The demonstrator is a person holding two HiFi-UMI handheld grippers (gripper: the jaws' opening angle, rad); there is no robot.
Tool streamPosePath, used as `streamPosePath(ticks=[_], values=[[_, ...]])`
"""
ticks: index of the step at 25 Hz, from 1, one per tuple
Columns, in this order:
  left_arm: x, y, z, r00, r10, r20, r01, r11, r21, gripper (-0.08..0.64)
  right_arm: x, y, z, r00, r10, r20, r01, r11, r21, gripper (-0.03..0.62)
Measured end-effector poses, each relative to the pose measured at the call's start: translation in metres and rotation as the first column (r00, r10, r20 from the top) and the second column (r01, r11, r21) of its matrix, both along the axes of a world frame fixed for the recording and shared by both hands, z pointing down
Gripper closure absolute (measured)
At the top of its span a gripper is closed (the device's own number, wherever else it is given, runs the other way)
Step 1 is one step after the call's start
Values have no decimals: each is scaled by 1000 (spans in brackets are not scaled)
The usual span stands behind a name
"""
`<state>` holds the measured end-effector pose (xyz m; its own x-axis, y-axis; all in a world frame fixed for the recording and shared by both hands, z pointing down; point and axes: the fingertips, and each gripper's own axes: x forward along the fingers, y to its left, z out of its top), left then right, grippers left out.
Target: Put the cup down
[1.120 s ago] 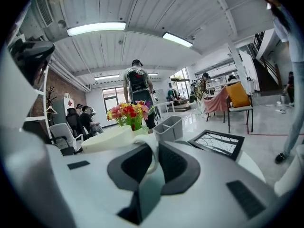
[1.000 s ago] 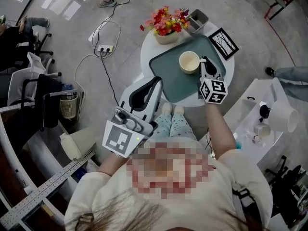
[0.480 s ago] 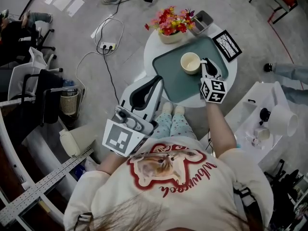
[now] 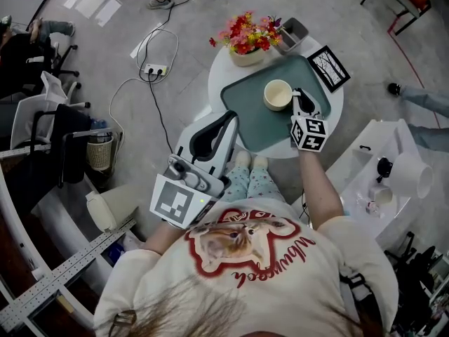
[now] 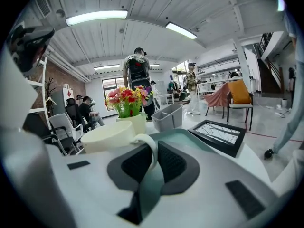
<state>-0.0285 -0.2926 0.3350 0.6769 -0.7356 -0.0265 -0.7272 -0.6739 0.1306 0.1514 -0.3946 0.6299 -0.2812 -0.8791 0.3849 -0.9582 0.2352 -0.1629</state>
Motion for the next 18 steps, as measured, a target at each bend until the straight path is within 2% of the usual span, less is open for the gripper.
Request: streamPosePath(ticks=[10, 18], values=[[5, 0, -9, 1000, 20, -14, -20, 1000, 8, 543, 3, 6, 8, 997, -1, -83, -3, 999, -53, 541], [4, 2, -12, 999, 33, -10, -33, 999, 22, 543, 3, 9, 6, 996, -3, -87, 0, 999, -41, 540]])
